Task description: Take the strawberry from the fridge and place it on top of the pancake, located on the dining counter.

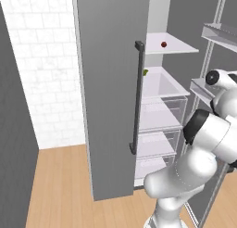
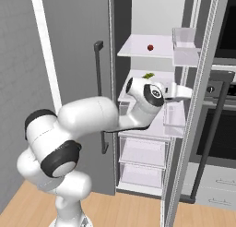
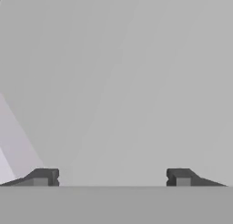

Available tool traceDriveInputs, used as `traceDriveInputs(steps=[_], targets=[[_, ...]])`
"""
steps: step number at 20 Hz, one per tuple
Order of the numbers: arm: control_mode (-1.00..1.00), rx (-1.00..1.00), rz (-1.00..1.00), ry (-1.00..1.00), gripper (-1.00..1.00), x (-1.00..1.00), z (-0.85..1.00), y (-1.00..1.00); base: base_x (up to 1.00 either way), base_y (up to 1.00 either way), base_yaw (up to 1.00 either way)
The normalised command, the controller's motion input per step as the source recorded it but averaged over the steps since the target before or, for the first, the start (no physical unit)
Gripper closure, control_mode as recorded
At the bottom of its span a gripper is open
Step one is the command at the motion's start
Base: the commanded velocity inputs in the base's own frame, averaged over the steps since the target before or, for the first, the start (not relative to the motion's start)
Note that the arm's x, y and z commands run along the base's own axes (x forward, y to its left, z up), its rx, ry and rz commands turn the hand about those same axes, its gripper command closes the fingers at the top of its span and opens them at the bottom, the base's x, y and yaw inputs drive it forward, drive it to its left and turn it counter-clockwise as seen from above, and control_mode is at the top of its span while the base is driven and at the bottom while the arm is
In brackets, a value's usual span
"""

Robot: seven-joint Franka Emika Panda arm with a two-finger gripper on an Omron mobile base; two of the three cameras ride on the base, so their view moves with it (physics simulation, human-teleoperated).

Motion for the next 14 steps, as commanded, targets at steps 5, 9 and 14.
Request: traceDriveInputs(steps=[5, 9, 14], targets=[[-1.00, 0.00, 0.00, 0.00, -1.00, -0.24, -0.03, 0.24, 0.00, 0.00, 0.00], [-1.00, 0.01, 0.00, -0.01, -1.00, -0.12, 0.00, 0.86, 0.00, 0.00, 0.00], [-1.00, 0.01, 0.00, -0.06, -1.00, -0.07, 0.00, 0.98, 0.00, 0.00, 0.00]])
